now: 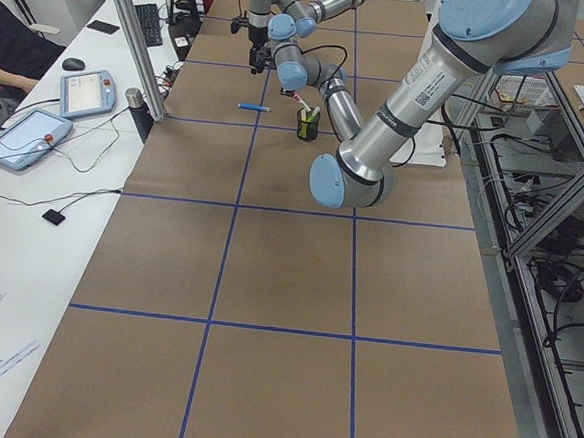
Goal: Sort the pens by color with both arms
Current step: 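Lift the red-capped white marker out of the cup with the left gripper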
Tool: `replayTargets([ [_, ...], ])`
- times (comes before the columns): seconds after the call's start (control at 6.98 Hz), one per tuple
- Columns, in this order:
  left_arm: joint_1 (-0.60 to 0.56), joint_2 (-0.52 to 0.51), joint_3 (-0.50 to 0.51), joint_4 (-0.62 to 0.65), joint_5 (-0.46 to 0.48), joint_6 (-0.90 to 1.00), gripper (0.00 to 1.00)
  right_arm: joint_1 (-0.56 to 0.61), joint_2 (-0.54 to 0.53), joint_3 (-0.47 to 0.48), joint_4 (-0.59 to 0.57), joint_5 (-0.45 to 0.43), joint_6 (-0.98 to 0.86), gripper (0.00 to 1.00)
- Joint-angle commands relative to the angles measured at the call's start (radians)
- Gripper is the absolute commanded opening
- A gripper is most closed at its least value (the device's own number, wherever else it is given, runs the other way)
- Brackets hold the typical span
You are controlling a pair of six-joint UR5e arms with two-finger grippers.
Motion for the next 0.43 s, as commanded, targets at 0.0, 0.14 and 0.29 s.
replayTargets([
  [0.0,-0.067,-0.017,-0.005,-0.006,-0.005,-0.001,0.18,-0.004,0.0,0.014,0.004,-0.002,0.003,0.98],
  [0.14,-0.087,-0.021,0.019,-0.006,-0.002,0.006,0.17,-0.013,-0.003,0.036,0.004,-0.003,0.007,0.98],
  [0.29,-0.101,-0.056,0.112,-0.048,0.004,0.011,0.17,-0.03,-0.003,0.053,0.012,-0.005,0.051,0.98],
])
